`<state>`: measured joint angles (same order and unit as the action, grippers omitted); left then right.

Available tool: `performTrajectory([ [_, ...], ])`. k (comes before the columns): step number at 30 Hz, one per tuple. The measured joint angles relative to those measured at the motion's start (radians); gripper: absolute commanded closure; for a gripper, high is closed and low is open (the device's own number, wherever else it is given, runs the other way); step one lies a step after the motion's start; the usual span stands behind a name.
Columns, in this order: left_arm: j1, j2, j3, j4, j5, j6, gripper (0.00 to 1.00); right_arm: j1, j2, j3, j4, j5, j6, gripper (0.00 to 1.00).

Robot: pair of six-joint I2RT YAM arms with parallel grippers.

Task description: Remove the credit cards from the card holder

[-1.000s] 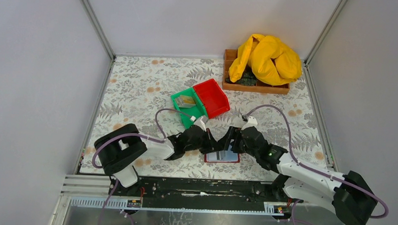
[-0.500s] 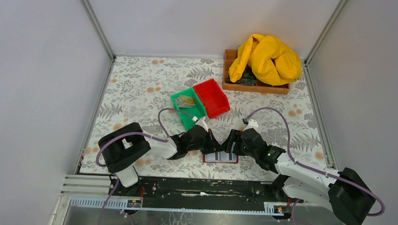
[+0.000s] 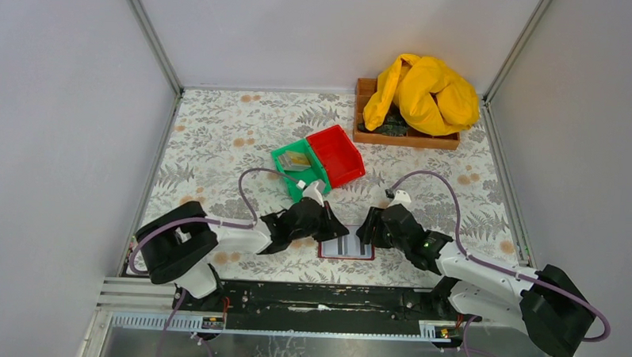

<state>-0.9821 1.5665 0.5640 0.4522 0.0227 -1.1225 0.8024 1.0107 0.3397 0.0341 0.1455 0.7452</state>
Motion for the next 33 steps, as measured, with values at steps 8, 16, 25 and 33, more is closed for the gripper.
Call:
performTrajectory([
  [8,0.000,-0.037,-0.063,0.037,-0.001,0.025,0.61,0.000,0.014,0.000,-0.017,0.019,-0.013,0.99],
  [16,0.000,0.006,-0.108,0.154,0.027,0.011,0.60,0.000,0.080,0.000,0.006,0.008,-0.014,1.00],
  [25,0.000,0.047,-0.114,0.234,0.058,-0.005,0.60,0.000,0.084,-0.025,0.065,-0.006,0.001,1.00],
  [33,0.000,0.106,-0.114,0.263,0.066,-0.018,0.61,0.000,0.084,-0.042,0.101,-0.009,0.015,1.00],
])
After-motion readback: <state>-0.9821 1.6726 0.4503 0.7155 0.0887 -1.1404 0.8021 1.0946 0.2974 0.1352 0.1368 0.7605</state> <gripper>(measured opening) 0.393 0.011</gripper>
